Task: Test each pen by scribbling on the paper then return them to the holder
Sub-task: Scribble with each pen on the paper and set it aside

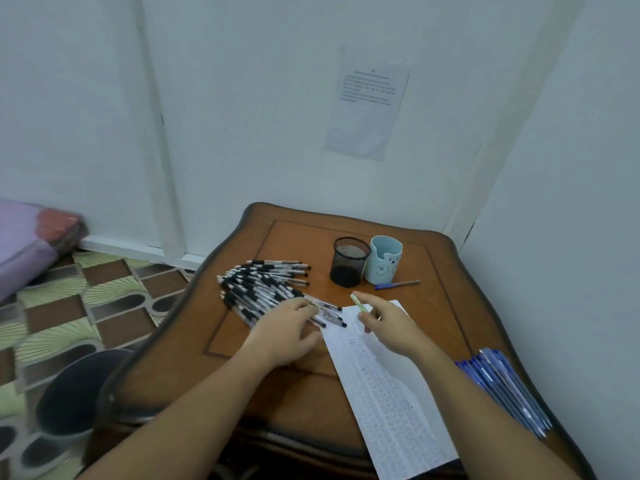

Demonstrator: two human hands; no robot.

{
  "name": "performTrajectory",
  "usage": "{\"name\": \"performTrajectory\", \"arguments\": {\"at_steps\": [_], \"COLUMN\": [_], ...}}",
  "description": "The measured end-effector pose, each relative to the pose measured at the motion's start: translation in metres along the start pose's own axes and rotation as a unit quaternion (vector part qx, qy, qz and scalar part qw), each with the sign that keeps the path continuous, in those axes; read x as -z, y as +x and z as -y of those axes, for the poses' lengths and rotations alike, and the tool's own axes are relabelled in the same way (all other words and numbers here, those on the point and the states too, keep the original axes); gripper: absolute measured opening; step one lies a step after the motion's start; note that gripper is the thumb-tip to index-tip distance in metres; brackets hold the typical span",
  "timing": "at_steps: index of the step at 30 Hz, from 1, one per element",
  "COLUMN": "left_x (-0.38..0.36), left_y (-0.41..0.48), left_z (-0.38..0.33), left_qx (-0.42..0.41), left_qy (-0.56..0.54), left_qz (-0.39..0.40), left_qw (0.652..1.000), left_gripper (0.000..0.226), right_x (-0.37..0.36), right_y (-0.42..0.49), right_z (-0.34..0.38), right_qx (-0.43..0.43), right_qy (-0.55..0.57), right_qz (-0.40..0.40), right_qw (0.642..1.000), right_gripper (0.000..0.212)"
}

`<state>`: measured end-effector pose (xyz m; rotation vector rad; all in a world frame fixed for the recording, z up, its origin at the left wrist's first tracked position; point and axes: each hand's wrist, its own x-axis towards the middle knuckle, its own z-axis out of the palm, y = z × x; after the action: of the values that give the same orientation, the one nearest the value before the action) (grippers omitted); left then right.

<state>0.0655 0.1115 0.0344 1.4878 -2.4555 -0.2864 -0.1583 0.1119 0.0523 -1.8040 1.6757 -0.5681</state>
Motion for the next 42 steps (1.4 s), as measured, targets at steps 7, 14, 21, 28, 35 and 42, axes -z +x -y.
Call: {"name": "performTrajectory", "arguments": {"at_steps": [7,14,21,28,35,42], "left_x": [0.048,0.080,0.087,0.086,0.083,0.059], "left_y": [-0.075,-0.172,-0.225,-0.222,-0.160,-0.069], "left_z": [0.106,0.196,0.245,0.252,0.209,0.124], "left_qx": [0.162,0.314,0.386,0.382,0.307,0.185], "left_qy": [-0.009,-0.049,-0.073,-0.075,-0.065,-0.055], "left_qz": [-0.038,-0.046,-0.056,-0.081,-0.076,-0.051], "left_qw": [0.986,0.947,0.918,0.918,0.946,0.980], "left_gripper": [0.061,0.066,0.065,0.064,0.066,0.060], "right_x": [-0.066,-0.186,-0.273,-0.276,-0.195,-0.093], "right_y": [0.033,0.061,0.089,0.094,0.076,0.059], "right_z": [0.090,0.207,0.291,0.286,0.224,0.135], "right_qx": [0.120,0.186,0.173,0.210,0.224,0.172], "right_qy": [0.009,0.011,-0.030,-0.121,-0.062,-0.063], "right_qz": [0.058,0.182,0.225,0.239,0.200,0.107], "right_qw": [0.991,0.966,0.958,0.940,0.952,0.977], "right_gripper": [0.044,0.046,0.058,0.058,0.054,0.053]}}
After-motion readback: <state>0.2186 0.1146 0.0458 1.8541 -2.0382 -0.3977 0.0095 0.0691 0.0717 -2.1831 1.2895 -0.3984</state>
